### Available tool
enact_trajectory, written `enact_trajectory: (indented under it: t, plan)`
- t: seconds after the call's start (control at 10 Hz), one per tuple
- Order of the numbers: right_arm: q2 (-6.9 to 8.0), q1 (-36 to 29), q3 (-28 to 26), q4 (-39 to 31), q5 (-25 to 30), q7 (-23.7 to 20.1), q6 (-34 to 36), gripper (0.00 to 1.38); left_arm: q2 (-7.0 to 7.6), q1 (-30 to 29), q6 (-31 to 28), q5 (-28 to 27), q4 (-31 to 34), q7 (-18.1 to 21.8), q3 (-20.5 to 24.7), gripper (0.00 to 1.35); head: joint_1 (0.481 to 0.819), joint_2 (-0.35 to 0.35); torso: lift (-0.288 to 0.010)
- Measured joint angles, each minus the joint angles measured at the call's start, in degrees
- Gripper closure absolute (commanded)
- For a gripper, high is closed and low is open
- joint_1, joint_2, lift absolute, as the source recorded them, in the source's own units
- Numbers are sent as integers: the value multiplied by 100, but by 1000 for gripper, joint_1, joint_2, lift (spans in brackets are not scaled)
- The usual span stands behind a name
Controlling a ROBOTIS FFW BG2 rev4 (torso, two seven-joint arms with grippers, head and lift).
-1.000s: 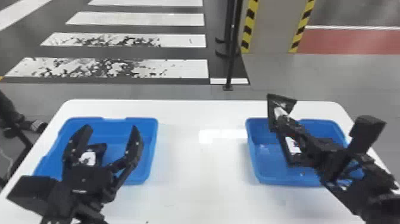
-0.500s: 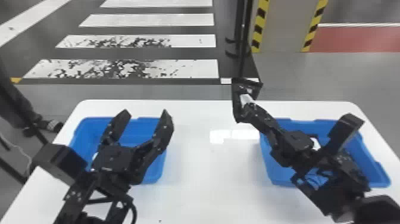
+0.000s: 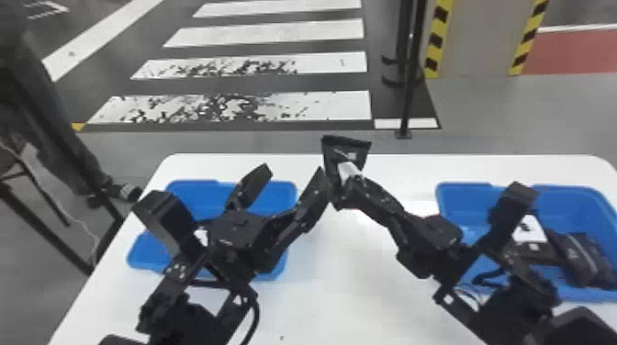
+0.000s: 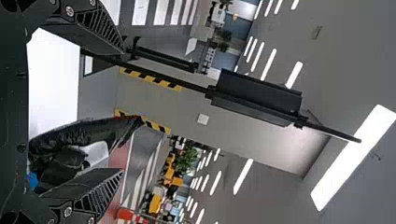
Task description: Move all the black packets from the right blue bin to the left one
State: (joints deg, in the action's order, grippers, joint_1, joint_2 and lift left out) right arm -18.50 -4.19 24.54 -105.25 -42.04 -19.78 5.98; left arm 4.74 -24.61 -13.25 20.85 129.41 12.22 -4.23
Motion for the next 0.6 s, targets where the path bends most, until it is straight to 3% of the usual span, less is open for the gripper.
enact_trajectory:
  t: [0.6]
  plan:
    - [-105,173,747,-40,-309,0,20,1125,-5,65,-217,4,-22,61,64,137,695,231,-140]
